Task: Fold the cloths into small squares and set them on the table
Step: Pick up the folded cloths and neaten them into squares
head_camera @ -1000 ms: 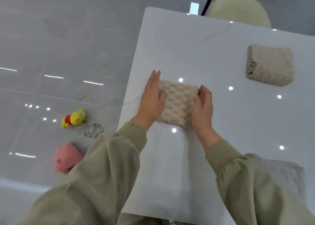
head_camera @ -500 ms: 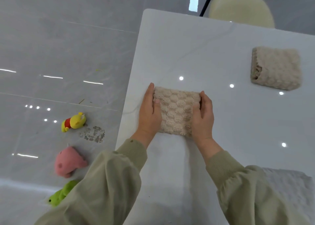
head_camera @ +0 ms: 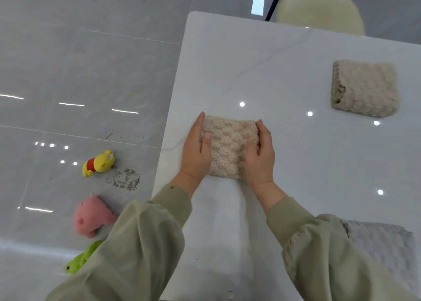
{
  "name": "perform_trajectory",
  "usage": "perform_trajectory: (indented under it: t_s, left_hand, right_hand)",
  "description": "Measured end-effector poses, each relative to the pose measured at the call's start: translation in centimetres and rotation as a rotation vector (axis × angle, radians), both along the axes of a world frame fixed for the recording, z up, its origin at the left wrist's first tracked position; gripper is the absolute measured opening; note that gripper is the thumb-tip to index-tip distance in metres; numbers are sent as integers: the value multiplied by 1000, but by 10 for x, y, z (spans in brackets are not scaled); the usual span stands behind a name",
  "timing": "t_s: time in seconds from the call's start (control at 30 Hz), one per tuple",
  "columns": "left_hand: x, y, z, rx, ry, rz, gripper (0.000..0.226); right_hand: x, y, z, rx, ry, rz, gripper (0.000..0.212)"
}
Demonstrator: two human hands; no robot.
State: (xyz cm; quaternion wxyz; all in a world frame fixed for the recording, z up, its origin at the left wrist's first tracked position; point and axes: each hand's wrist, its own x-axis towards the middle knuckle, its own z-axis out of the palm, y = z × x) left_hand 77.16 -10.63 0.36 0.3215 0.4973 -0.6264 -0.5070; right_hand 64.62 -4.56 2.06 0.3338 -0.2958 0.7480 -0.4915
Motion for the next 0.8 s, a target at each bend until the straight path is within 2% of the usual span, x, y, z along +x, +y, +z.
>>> perform_trajectory:
  t_s: [0.27, 0.4, 0.5, 0.6, 0.7, 0.8]
  left_hand:
    - [8, 3, 7, -66, -195, -90, 52]
    - [25, 8, 11, -247, -438, -245, 56]
    - [37, 9, 17, -407, -604, -433, 62]
    - [48, 2, 16, -569, -711, -573, 61]
    - [65, -9, 15, -669, -769, -686, 60]
    - [87, -14, 14, -753, -770, -814, 60]
  right_hand:
    - [-11, 11, 3, 82, 29, 66, 53]
    - [-8, 26, 6, 137, 84, 94, 61]
    - [5, 38, 8, 163, 236, 70, 59]
    - [27, 48, 9, 272, 482, 43, 57]
    - [60, 53, 6, 419, 653, 14, 56]
    - [101, 56, 3, 526, 712, -61, 61]
